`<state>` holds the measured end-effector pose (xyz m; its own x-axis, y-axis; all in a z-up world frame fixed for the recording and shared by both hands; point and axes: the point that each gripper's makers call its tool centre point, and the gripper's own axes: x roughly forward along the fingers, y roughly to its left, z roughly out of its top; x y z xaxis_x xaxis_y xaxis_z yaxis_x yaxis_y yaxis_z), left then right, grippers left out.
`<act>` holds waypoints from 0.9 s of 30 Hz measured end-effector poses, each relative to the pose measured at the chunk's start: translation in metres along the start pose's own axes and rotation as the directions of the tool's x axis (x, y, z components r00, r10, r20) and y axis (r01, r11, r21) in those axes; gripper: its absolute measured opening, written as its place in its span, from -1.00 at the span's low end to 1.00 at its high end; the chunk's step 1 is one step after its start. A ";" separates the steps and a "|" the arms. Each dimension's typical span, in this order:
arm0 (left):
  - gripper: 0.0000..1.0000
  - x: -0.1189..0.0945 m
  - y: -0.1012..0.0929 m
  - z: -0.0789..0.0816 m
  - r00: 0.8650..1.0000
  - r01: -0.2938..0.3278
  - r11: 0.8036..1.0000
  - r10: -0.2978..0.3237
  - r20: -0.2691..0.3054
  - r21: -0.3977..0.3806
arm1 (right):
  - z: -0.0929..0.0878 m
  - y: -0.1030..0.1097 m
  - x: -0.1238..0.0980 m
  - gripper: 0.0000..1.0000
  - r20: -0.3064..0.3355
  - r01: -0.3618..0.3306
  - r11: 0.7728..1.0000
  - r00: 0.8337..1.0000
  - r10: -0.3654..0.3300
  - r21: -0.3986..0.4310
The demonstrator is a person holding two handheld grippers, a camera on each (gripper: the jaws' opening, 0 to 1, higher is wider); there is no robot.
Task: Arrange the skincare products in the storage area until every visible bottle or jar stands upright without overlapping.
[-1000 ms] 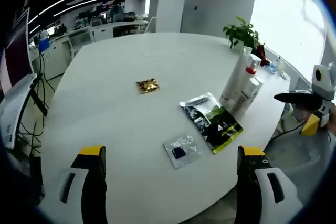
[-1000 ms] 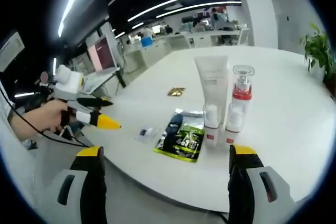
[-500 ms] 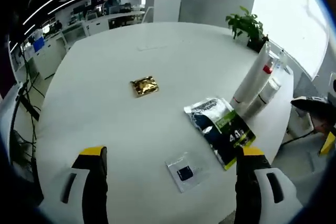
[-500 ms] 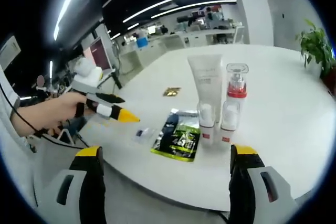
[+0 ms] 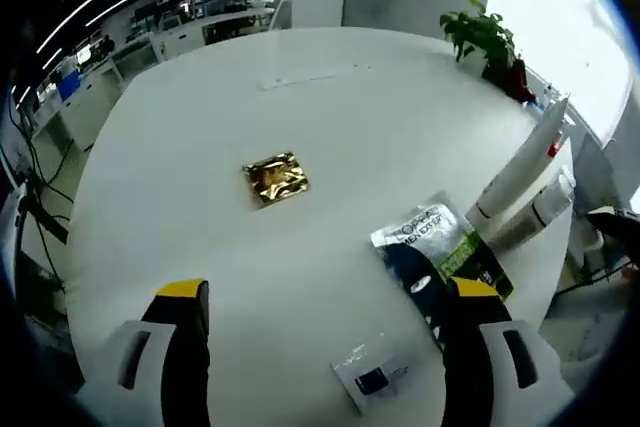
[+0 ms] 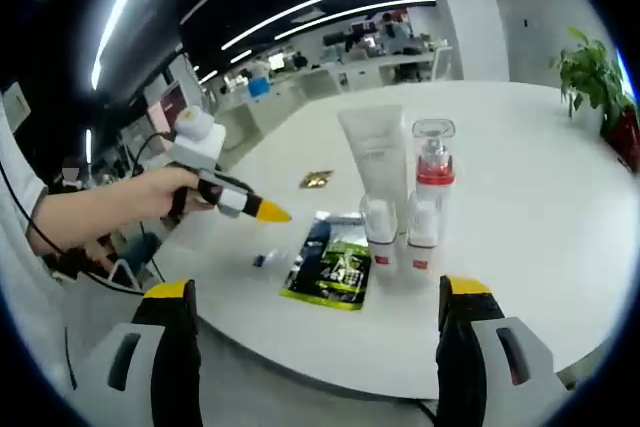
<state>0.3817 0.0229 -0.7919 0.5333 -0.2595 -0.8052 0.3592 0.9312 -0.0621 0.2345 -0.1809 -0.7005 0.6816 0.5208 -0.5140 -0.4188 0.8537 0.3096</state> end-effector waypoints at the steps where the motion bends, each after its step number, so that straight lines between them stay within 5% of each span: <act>1: 0.88 0.006 0.002 0.001 1.000 -0.001 1.000 0.001 -0.008 -0.010 | 0.001 -0.001 -0.001 0.99 0.011 0.000 1.000 1.000 0.000 0.020; 27: 0.73 0.069 0.039 0.046 0.987 -0.143 0.979 0.131 -0.087 -0.144 | 0.013 -0.009 -0.016 0.99 0.029 0.002 0.999 1.000 -0.003 0.033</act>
<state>0.4682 0.0292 -0.8229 0.5071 -0.1115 -0.8546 0.1651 0.9858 -0.0306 0.2345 -0.1967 -0.6847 0.7001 0.5184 -0.4910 -0.3977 0.8542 0.3348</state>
